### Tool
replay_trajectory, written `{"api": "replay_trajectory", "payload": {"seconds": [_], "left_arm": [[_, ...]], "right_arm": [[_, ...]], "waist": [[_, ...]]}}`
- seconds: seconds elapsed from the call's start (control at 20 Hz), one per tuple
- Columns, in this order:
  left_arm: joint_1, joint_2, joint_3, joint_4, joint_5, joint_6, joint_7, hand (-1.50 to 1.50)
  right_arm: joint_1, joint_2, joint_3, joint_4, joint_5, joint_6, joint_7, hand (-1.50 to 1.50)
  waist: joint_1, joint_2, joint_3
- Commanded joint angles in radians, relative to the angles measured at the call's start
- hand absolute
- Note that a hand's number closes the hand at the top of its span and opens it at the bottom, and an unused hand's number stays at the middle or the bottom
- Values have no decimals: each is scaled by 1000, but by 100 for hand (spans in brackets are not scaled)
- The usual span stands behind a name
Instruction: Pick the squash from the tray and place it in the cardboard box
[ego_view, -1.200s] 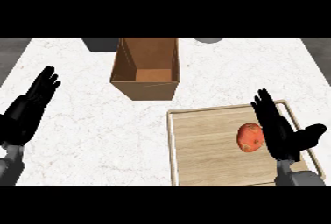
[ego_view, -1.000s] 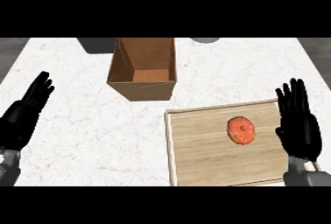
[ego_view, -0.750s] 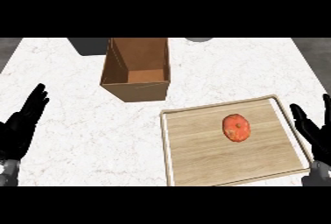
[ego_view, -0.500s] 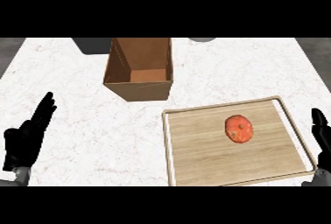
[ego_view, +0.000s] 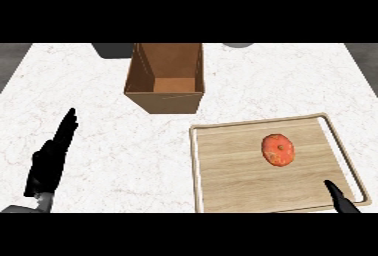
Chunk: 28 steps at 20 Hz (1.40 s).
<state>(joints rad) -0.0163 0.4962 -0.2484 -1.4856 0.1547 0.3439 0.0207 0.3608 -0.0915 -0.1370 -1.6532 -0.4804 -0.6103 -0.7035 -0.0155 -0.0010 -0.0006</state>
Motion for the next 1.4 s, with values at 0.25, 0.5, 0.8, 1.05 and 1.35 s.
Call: {"api": "replay_trajectory", "payload": {"seconds": [0.25, 0.5, 0.8, 1.05, 1.35], "left_arm": [[-38, -14, -9, -18, -15, -3, 47, 0], [-20, -40, -15, 10, -45, -2, 15, 0], [-3, -54, 22, -20, -55, -25, 43, 0], [-38, -79, 56, 40, -80, -47, 15, 0], [8, -82, 97, -35, -121, -98, 62, 0]], "right_arm": [[276, -310, 231, -118, 242, 46, 320, -150], [205, -415, 318, -282, 337, -12, 639, -150], [100, -400, 404, -352, 506, -105, 936, -150], [-15, -357, 489, -369, 700, -161, 1179, -150], [10, -297, 440, -266, 664, -69, 1083, -150]], "waist": [[14, 5, -3], [25, 6, -2], [19, 1, 0], [20, 3, -1], [13, 0, 1]]}}
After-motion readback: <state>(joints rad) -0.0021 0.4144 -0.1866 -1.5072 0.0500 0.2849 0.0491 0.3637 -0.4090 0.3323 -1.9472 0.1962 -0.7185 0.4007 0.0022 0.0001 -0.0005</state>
